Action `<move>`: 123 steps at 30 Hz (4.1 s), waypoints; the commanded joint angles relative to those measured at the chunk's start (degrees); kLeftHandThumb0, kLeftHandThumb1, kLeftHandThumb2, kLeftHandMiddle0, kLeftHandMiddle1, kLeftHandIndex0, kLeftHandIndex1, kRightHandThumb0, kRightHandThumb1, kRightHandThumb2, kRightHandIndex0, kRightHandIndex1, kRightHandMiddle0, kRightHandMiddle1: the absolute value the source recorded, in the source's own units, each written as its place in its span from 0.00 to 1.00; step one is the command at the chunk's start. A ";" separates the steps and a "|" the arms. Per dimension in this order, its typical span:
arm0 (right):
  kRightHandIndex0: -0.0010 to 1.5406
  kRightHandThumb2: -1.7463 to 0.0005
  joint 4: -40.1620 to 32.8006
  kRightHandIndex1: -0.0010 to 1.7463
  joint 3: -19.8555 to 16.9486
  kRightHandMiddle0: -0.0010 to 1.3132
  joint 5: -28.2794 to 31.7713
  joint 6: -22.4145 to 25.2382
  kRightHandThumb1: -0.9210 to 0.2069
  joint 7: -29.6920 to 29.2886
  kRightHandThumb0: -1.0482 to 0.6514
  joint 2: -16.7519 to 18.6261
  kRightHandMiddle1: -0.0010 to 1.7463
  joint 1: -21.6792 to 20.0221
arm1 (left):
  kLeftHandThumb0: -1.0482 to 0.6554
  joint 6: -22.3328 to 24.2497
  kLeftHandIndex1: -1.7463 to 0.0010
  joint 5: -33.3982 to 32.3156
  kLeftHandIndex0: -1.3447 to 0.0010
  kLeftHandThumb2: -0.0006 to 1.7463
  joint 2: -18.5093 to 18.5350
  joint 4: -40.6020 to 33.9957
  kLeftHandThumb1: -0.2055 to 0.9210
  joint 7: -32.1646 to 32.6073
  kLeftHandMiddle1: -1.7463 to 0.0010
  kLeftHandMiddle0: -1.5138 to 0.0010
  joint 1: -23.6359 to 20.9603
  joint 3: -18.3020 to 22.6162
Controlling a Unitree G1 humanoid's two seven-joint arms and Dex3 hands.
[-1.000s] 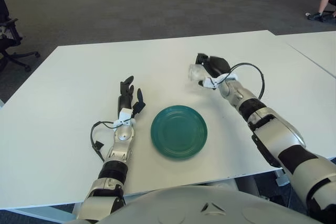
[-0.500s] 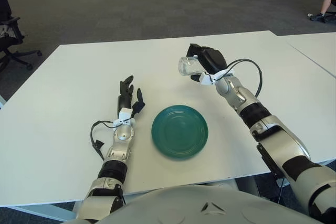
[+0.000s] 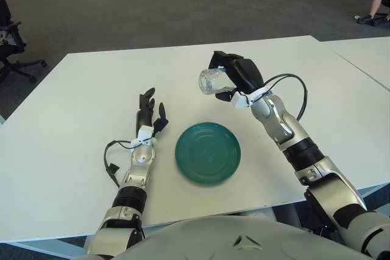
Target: Put the bottle into the plate.
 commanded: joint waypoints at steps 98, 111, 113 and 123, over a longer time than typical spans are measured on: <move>0.50 0.15 2.09 0.94 8.14 0.41 -11.29 -21.11 0.69 4.77 0.62 -3.77 1.00 7.95 | 0.19 0.28 0.53 -1.86 1.00 0.49 -0.39 0.88 1.00 -0.60 1.00 0.73 -2.45 0.46; 0.49 0.15 2.47 0.94 8.94 0.41 -11.41 -20.79 0.69 4.50 0.62 -3.20 1.00 7.80 | 0.20 0.03 0.53 -2.40 1.00 0.49 -0.28 0.85 1.00 -1.22 0.99 0.73 -2.43 0.58; 0.50 0.15 2.57 0.94 9.23 0.40 -11.65 -20.66 0.69 4.29 0.62 -2.94 1.00 7.95 | 0.20 0.03 0.53 -2.43 1.00 0.49 -0.24 0.83 1.00 -1.24 0.99 0.73 -2.42 0.57; 0.50 0.13 3.11 0.96 10.50 0.40 -13.15 -21.21 0.70 1.90 0.62 -2.75 1.00 8.61 | 0.19 -0.02 0.53 -2.23 1.00 0.50 -0.10 0.69 1.00 -1.18 1.00 0.73 -2.35 0.57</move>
